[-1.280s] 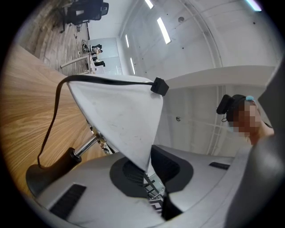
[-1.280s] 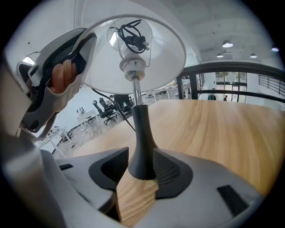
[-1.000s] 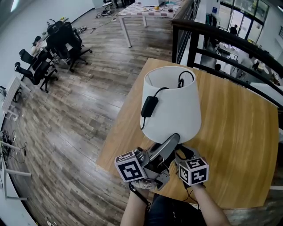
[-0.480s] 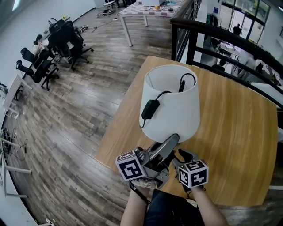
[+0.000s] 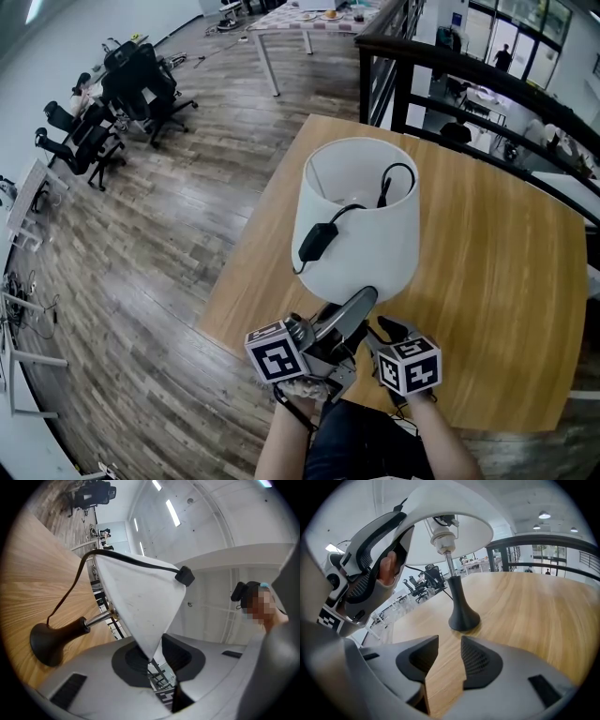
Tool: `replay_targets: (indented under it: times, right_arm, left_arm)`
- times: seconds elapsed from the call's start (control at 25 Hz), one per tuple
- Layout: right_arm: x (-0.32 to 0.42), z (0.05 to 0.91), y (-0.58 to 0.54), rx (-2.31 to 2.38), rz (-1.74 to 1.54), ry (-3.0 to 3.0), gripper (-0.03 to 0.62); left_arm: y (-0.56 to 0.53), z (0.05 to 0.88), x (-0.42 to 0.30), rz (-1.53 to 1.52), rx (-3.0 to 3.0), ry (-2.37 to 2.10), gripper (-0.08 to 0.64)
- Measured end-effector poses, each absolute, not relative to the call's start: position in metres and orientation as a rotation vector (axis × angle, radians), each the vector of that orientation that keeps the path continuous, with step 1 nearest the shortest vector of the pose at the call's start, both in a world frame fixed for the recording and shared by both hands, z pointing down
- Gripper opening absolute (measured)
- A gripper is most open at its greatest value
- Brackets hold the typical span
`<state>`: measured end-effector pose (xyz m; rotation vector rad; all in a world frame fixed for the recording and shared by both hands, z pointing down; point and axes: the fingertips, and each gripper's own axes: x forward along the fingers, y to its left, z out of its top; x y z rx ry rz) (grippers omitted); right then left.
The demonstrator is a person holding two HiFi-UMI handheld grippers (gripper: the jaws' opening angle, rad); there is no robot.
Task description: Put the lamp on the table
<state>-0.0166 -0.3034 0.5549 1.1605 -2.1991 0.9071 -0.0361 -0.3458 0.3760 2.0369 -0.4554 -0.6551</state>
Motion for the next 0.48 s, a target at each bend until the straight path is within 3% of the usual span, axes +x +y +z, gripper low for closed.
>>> replay_targets:
  times: [0.48]
  right_arm:
    - [-0.011, 0.562, -0.288, 1.122, 0.923, -2.178, 0.15]
  left_arm:
    - [-0.331, 0.387, -0.031, -0.652, 2.031, -0.49, 0.092]
